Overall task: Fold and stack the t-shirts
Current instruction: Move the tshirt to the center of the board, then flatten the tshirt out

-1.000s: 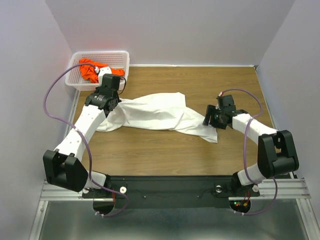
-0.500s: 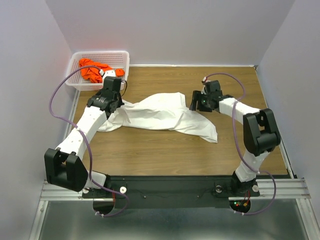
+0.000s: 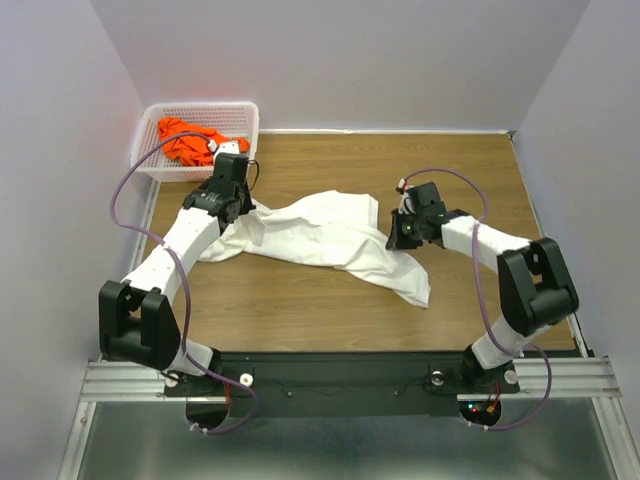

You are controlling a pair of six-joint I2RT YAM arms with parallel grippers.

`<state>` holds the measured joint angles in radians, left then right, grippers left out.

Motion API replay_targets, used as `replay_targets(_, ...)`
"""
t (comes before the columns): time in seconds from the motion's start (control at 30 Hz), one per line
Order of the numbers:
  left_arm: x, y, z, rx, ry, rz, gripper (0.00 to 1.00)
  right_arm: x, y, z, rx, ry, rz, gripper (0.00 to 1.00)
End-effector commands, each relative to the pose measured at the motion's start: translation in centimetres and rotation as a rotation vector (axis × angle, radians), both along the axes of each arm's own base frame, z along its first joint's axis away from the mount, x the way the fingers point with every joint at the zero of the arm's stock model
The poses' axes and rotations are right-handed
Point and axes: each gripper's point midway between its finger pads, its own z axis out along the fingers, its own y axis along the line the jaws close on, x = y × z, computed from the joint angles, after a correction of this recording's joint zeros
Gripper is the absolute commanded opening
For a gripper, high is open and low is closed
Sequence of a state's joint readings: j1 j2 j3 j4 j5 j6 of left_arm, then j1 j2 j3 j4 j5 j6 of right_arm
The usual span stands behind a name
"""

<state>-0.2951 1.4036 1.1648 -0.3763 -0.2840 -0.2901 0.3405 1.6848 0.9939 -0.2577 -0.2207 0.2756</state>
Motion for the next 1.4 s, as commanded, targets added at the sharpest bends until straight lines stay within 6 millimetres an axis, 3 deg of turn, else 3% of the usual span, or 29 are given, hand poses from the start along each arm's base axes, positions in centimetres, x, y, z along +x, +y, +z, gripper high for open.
replay_targets(0.0, 1.2, -0.9, 0.1, -0.026, -0.034, -0.025, 0.0, -2.7, 1.5, 4.0, 0.061, -0.056, 0.103, 0.01)
replay_targets(0.03, 1.4, -1.0, -0.1, -0.023, -0.03, -0.03, 0.0, -3.5, 1.9, 5.0, 0.076, -0.065, 0.131, 0.01)
replay_targets(0.1, 1.7, -1.1, -1.0, -0.018, -0.01, -0.034, 0.0, -6.6, 3.1, 4.8, 0.079, -0.003, 0.222, 0.01)
replay_targets(0.23, 1.8, -1.2, -2.4, -0.011, 0.022, -0.038, 0.0, -12.9, 4.5, 3.1, 0.098, 0.176, 0.361, 0.01)
replay_targets(0.3, 1.7, -1.2, -2.7, -0.011, 0.024, -0.039, 0.0, -14.8, 5.3, 3.0, 0.129, 0.228, 0.416, 0.01)
replay_targets(0.33, 1.6, -1.2, -2.9, -0.011, 0.028, -0.041, 0.0, -15.3, 5.9, 3.3, 0.15, 0.239, 0.446, 0.04)
replay_targets(0.37, 1.5, -1.2, -3.0, -0.011, 0.032, -0.042, 0.0, -15.5, 6.8, 4.0, 0.17, 0.245, 0.501, 0.2)
replay_targets(0.43, 1.4, -1.3, -3.0, -0.016, 0.035, -0.046, 0.0, -15.3, 7.4, 4.8, 0.186, 0.24, 0.554, 0.36)
replay_targets(0.47, 1.4, -1.3, -2.9, -0.017, 0.034, -0.048, 0.0, -14.2, 7.7, 6.0, 0.169, 0.191, 0.591, 0.52)
replay_targets(0.53, 1.2, -1.4, -2.9, -0.023, 0.035, -0.054, 0.0, -11.8, 7.5, 6.3, 0.093, 0.129, 0.551, 0.61)
replay_targets(0.57, 1.1, -1.4, -2.9, -0.022, 0.04, -0.057, 0.0, -9.4, 6.2, 6.0, -0.014, 0.062, 0.497, 0.62)
replay_targets(0.67, 0.8, -1.4, -2.6, -0.022, 0.035, -0.062, 0.0, -3.6, 4.5, 6.6, -0.111, -0.03, 0.374, 0.62)
replay_targets(0.77, 0.5, -1.2, -2.6, -0.016, 0.038, -0.061, 0.0, 3.1, 1.2, 7.2, -0.131, -0.127, 0.178, 0.62)
replay_targets(0.83, 0.4, -1.2, -2.6, -0.018, 0.038, -0.063, 0.0, 6.6, 0.5, 7.2, -0.154, -0.187, 0.121, 0.61)
replay_targets(0.97, 0.1, -1.2, -2.4, -0.021, 0.038, -0.062, 0.0, 10.1, 0.2, 5.4, -0.179, -0.19, 0.102, 0.58)
replay_targets(1.1, -0.1, -1.0, -2.1, -0.021, 0.032, -0.059, 0.0, 12.3, 0.3, 3.2, -0.185, -0.18, 0.087, 0.58)
replay_targets(1.37, -0.8, -0.8, -2.3, -0.022, 0.04, -0.054, 0.0, 14.0, 1.5, 0.9, -0.175, -0.187, 0.157, 0.58)
